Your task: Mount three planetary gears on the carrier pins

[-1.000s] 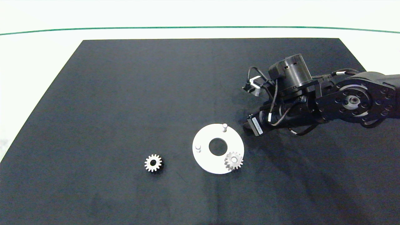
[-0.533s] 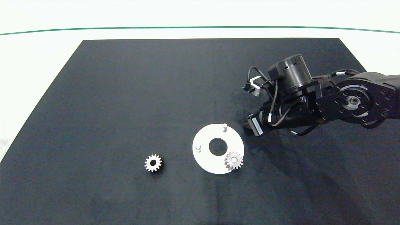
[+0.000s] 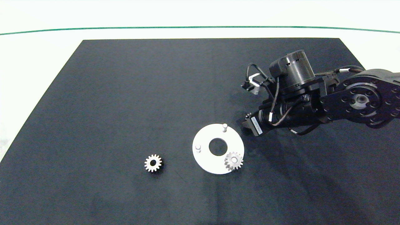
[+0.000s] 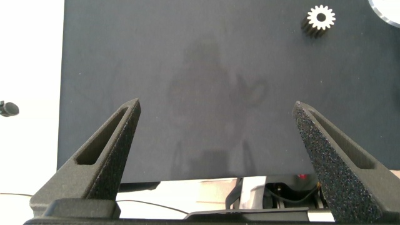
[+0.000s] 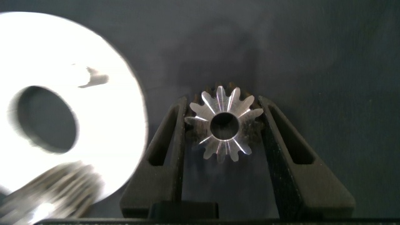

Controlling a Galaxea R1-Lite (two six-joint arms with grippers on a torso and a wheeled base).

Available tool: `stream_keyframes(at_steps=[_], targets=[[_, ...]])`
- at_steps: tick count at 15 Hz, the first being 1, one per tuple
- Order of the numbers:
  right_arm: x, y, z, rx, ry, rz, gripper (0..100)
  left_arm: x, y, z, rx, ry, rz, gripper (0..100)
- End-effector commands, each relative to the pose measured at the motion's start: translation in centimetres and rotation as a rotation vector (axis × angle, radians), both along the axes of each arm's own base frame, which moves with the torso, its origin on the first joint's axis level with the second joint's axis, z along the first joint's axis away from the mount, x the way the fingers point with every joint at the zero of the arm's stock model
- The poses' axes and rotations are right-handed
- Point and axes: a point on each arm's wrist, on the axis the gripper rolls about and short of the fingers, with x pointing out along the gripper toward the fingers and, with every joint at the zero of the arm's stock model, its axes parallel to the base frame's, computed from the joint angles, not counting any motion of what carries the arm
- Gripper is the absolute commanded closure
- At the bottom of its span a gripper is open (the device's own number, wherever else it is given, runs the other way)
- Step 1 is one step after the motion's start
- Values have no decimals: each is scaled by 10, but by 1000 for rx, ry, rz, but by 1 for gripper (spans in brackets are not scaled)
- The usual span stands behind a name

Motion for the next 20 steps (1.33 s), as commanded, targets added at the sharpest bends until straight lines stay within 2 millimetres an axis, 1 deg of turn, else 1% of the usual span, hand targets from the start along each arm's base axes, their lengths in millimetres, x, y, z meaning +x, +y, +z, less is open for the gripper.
stream_keyframes(at_steps=[1,3,6,15,20], targets=[[-23,10,19,19,-47,58,96,0,0,0,0,4,0,0],[-35,21,23,7,-51,90,96,0,0,0,0,4,0,0],[-41,33,23,-17,-49,113,96,0,0,0,0,4,0,0],[-21,53,8,-32,-33,113,96,0,0,1,0,3,-1,0],[-19,61,7,-31,-36,127,96,0,0,0,0,4,-1,0]])
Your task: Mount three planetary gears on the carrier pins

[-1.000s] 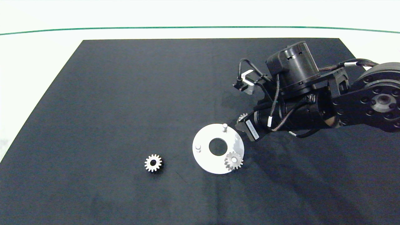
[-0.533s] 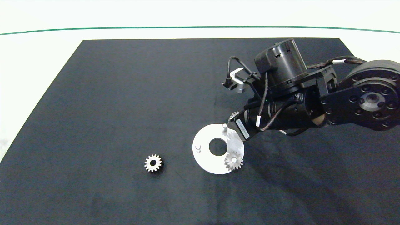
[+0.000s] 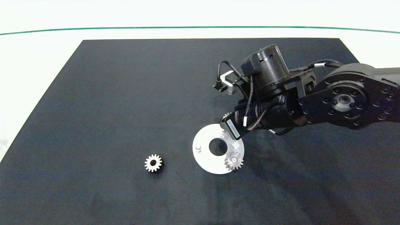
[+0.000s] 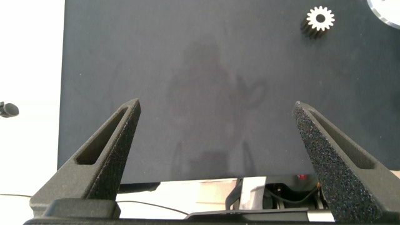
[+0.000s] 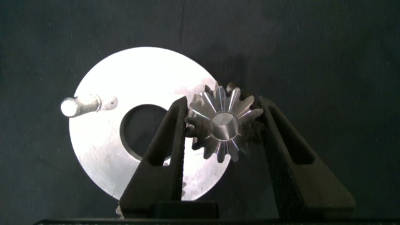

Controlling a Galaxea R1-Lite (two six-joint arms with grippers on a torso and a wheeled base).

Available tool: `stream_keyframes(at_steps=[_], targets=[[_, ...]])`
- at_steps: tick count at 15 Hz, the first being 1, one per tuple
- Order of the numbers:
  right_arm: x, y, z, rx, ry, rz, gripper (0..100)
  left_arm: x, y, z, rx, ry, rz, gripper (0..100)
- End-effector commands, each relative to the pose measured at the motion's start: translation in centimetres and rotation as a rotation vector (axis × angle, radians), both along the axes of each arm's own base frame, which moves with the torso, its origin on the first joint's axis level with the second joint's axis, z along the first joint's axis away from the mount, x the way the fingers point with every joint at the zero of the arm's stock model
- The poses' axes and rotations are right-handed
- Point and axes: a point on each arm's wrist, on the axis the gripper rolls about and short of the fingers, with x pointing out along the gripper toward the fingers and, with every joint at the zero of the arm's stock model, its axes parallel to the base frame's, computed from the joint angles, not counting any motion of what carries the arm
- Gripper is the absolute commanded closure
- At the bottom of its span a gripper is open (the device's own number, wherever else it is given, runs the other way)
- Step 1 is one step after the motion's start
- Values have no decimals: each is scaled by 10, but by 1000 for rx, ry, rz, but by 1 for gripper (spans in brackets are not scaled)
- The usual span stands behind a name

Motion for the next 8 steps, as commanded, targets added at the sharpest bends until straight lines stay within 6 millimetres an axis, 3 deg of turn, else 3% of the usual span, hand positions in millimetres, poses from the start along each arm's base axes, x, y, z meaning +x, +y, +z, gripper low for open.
stream_keyframes(at_steps=[1,8], targets=[[1,5,-5,-10,8,9,96,0,0,0,0,7,0,0],[3,7,-9,-17,17,10,96,0,0,0,0,7,0,0]])
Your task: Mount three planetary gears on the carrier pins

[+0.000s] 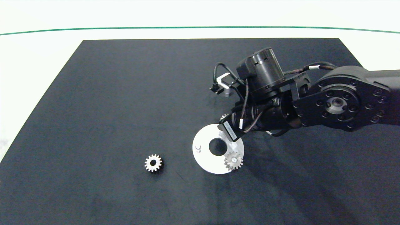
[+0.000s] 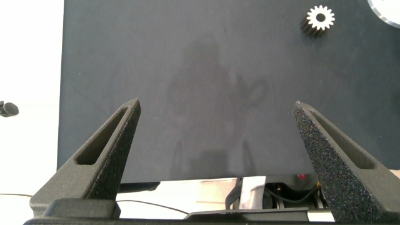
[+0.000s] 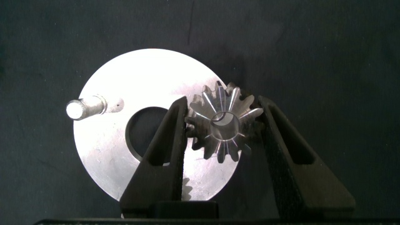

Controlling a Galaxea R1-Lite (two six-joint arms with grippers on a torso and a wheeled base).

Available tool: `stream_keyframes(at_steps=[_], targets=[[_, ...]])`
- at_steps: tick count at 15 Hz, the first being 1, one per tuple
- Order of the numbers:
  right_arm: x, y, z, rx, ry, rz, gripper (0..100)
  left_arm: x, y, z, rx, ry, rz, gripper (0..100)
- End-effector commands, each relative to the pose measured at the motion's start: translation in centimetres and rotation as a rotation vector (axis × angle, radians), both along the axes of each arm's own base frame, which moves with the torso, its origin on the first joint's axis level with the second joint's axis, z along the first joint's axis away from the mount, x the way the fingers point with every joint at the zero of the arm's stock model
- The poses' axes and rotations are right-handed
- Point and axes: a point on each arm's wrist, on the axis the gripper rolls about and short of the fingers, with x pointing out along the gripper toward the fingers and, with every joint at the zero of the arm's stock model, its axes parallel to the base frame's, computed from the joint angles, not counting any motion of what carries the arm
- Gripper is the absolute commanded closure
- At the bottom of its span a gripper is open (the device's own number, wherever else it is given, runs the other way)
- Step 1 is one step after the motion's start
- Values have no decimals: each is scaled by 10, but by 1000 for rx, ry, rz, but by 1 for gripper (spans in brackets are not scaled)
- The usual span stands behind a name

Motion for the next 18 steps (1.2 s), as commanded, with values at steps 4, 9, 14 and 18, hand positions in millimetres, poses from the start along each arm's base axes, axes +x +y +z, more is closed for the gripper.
stream_keyframes(at_steps=[4,9,14,18], targets=[[0,4,-4,-10,11,8,96,0,0,0,0,4,-3,0],[1,3,-6,-11,16,3,96,0,0,0,0,3,-7,0],[2,3,-5,-7,13,1,0,1,0,-1,0,9,-7,0],[1,2,-4,-4,13,-3,0,1,0,0,0,7,-7,0]])
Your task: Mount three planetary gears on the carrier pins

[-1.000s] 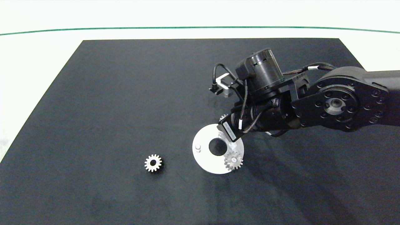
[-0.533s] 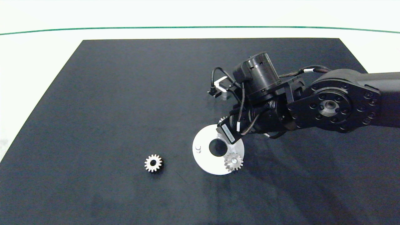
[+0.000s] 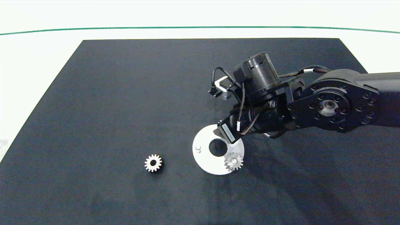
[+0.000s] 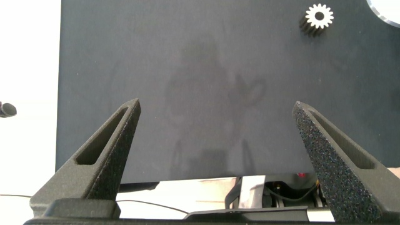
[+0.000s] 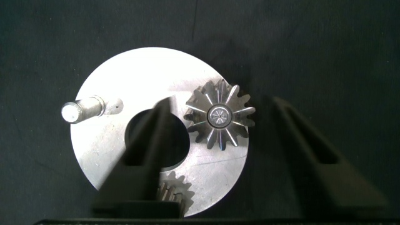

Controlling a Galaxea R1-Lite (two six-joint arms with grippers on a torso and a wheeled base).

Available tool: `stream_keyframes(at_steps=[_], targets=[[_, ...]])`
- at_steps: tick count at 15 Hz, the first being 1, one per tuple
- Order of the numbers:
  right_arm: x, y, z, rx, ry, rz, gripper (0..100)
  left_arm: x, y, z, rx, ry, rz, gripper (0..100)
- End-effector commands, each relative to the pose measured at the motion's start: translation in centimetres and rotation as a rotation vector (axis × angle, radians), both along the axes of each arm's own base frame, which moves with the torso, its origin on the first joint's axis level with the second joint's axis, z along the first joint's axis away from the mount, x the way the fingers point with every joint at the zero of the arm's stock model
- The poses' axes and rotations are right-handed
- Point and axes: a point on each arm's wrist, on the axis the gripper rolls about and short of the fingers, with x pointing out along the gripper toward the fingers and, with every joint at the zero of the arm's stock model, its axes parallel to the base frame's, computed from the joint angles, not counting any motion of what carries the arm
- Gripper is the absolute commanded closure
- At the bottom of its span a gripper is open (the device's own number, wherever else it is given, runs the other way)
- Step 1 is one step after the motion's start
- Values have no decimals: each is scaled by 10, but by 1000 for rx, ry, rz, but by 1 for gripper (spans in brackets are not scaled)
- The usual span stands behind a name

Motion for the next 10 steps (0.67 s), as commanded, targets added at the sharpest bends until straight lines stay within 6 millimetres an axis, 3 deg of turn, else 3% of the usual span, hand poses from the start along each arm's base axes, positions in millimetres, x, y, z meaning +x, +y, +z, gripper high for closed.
stream_keyframes(at_steps=[1,3,4,5,7,10], targets=[[-9,-7,7,5,-5,-1,0,0,0,0,1,2,-2,0],[-53,-43,50,72,-83,10,0,0,2,-1,0,7,-21,0],[-65,-51,58,88,-99,16,0,1,2,-2,2,13,-23,0],[-103,-86,78,138,-156,13,0,3,2,-2,1,22,-38,0],[-150,-137,85,170,-218,-42,0,12,7,-1,5,65,-126,0],[-217,-210,65,181,-267,-181,0,52,3,-5,40,164,-242,0]])
